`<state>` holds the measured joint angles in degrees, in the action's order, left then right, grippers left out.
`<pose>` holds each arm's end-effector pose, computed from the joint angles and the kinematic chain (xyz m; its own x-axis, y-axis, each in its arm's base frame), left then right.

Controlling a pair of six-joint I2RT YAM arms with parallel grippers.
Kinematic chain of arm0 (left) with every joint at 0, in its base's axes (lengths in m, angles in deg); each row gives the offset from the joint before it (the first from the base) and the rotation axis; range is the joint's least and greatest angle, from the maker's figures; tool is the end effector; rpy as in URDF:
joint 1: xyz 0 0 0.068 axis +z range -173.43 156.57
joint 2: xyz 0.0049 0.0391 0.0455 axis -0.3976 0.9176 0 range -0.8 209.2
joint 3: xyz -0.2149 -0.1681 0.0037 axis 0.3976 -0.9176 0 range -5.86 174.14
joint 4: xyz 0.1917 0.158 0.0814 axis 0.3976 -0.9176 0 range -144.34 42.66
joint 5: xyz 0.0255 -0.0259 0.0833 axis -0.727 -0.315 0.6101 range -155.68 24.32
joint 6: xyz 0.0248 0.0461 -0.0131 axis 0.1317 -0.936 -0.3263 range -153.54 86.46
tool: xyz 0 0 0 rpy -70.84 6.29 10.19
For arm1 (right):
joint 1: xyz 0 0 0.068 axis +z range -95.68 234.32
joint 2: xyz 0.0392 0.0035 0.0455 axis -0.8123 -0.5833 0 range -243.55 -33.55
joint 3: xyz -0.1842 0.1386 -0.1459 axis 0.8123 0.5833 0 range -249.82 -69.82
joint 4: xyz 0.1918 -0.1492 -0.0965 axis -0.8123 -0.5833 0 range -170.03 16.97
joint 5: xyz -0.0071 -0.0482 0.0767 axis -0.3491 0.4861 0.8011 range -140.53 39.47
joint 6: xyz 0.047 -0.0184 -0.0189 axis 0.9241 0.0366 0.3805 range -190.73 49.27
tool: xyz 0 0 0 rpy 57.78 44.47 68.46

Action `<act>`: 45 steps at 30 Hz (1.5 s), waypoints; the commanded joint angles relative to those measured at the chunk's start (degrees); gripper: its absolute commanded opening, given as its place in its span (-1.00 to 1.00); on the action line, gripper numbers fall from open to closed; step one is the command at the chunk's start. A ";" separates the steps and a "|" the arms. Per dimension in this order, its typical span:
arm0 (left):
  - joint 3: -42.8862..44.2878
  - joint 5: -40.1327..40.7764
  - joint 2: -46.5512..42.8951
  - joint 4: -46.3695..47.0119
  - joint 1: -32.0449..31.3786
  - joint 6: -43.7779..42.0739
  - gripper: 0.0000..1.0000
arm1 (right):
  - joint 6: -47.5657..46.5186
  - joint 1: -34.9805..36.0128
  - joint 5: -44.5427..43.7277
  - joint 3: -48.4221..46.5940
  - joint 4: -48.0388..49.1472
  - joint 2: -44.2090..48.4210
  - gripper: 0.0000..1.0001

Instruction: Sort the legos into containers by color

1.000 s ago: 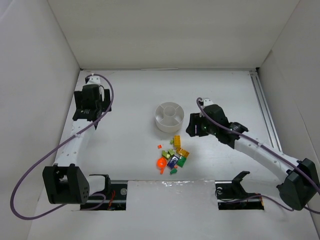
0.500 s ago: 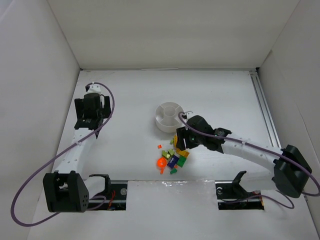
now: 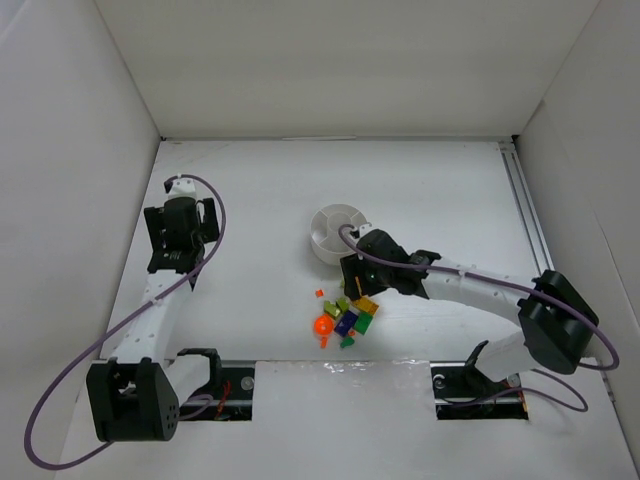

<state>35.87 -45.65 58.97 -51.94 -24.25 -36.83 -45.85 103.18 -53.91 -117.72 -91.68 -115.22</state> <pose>0.2379 0.0087 0.2814 -0.4016 0.0596 -0.9139 -0.2801 0.9421 0.1845 0.1895 0.2137 0.2017 -0.7794 -0.2538 -0.5728 -0.4413 0.8714 0.2143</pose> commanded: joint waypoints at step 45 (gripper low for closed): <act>-0.43 2.29 3.60 3.63 1.00 2.32 1.00 | 2.89 1.15 -5.15 -2.64 4.33 -7.19 0.21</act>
<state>35.39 -44.18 62.53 -49.78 -23.61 -35.59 -43.66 103.90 -57.84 -120.25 -90.06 -122.24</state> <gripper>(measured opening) 0.997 0.606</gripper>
